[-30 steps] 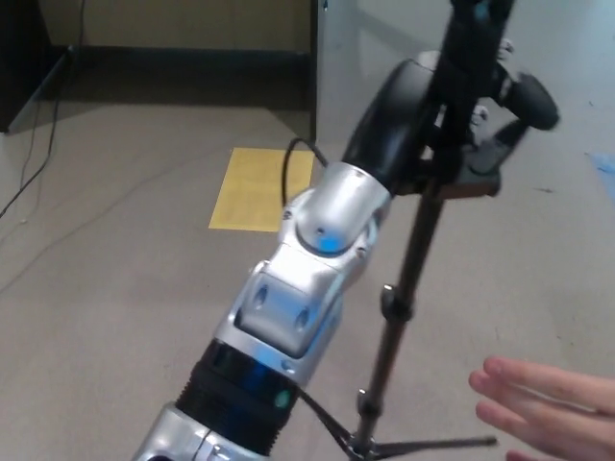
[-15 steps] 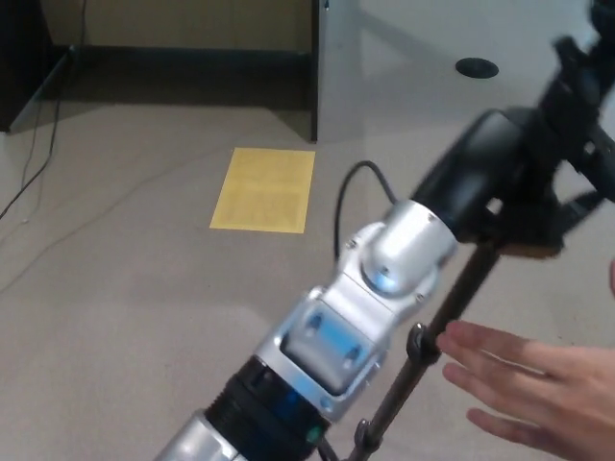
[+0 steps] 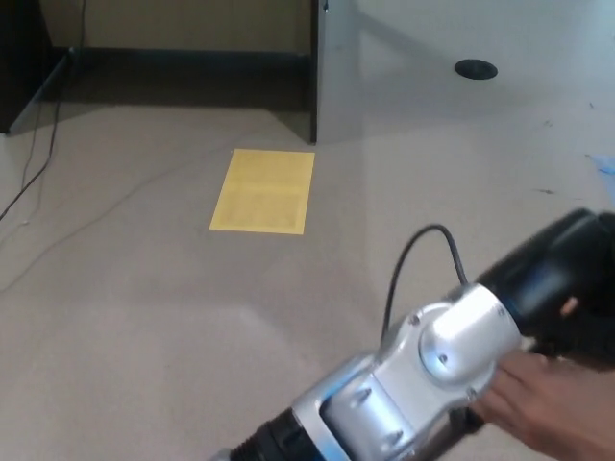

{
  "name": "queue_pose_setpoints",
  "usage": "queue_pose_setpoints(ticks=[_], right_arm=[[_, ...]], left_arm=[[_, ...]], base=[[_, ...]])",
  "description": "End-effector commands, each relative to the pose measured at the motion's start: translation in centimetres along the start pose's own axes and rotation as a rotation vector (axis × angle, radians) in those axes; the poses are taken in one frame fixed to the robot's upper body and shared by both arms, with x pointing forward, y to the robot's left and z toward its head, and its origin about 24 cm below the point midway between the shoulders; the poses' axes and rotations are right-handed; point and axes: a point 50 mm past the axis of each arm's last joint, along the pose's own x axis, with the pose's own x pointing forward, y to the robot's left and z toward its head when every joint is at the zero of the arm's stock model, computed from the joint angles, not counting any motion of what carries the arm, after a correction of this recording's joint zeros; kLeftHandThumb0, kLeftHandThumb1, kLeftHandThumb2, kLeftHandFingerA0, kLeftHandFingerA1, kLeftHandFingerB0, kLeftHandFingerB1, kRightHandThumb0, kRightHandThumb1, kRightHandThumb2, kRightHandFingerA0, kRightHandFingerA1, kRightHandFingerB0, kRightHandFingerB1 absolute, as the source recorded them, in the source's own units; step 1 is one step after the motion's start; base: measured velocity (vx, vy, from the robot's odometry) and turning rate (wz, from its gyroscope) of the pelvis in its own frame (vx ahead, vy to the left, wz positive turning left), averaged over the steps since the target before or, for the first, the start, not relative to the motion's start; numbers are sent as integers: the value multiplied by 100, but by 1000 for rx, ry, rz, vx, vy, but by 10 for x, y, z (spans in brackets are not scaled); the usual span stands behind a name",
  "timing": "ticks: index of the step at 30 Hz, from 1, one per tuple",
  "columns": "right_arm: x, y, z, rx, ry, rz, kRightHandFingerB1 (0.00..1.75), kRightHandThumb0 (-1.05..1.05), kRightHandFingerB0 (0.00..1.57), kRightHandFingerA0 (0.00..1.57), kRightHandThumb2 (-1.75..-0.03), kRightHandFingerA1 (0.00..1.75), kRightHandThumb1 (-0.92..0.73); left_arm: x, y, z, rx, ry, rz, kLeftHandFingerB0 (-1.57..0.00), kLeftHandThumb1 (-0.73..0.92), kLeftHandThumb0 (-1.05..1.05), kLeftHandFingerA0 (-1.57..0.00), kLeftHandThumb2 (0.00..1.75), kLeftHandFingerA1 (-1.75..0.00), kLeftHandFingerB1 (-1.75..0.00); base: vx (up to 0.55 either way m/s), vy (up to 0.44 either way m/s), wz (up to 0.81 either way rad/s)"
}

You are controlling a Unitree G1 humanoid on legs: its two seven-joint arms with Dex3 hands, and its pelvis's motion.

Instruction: There is a tripod standing in front of the robot and the robot extends its left arm to grab it. It lifts the tripod and passes it to a person.

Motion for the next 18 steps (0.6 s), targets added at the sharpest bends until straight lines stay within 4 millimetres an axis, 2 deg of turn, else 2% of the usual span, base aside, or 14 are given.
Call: queue_pose_setpoints(ticks=[1,3,4,5,6,7,8,9,11,14,15,16,17,18], right_arm=[[-4,-9,5,-38,-81,-32,38,-55,54,53,-63,37,-78],[-4,-9,4,-47,-80,-34,37,-55,54,51,-64,36,-78],[-4,-9,4,-34,-79,-29,52,-60,44,43,-102,52,-67],[-4,-9,4,-15,-76,-21,36,-55,50,53,-65,37,-78],[-4,-10,5,-6,-80,-25,35,-58,47,52,-64,38,-77],[-3,-10,5,-6,-72,-21,49,-62,36,48,-103,56,-67],[-2,-10,4,-5,-56,-12,49,-62,36,48,-103,56,-67],[-1,-11,2,-8,-29,-11,35,-68,42,50,-67,39,-76],[-1,-12,1,-5,-8,-12,34,-67,41,48,-64,37,-80],[1,-11,0,-29,25,-26,34,-74,40,50,-67,40,-77],[2,-11,0,-29,28,-28,44,-65,22,46,-106,56,-63],[3,-11,0,-30,32,-29,44,-65,22,46,-106,56,-63],[3,-10,1,-39,25,-30,35,-77,40,53,-68,41,-77],[3,-10,1,-32,26,-31,35,-77,42,53,-68,40,-77]], left_arm=[[10,-46,69,-188,-298,-5,-73,67,-23,-82,90,-159,-136],[10,-46,69,-186,-299,-5,-78,65,-26,-87,90,-157,-134],[9,-46,68,-189,-300,-6,-78,64,-25,-88,91,-156,-133],[8,-47,67,-191,-299,-6,-77,66,-23,-89,91,-159,-135],[8,-46,67,-214,-292,-13,-77,65,-23,-91,90,-158,-133],[7,-44,66,-226,-282,-16,-82,65,-25,-94,90,-149,-126],[7,-42,65,-232,-272,-15,-82,65,-25,-94,90,-149,-126],[6,-39,64,-220,-261,-10,-80,67,-21,-96,86,-144,-121],[6,-36,62,-214,-249,-4,-81,67,-20,-99,85,-140,-115],[5,-23,54,-183,-206,21,-84,74,-20,-111,65,-96,-58],[5,-20,53,-171,-199,28,-63,65,-37,-87,59,-63,-41],[5,-18,53,-154,-197,32,-63,65,-37,-87,59,-63,-41],[5,-15,51,-134,-192,14,-38,58,-56,-53,58,-41,-32],[6,-12,51,-94,-147,-20,-7,44,-70,-9,75,-39,-29]], base=[[0,0,0],[0,0,0],[0,0,0],[0,0,0],[0,0,0],[0,0,0],[0,0,0],[0,0,0],[0,0,0],[0,0,0],[0,0,0],[0,0,0],[0,0,0],[0,0,0]])
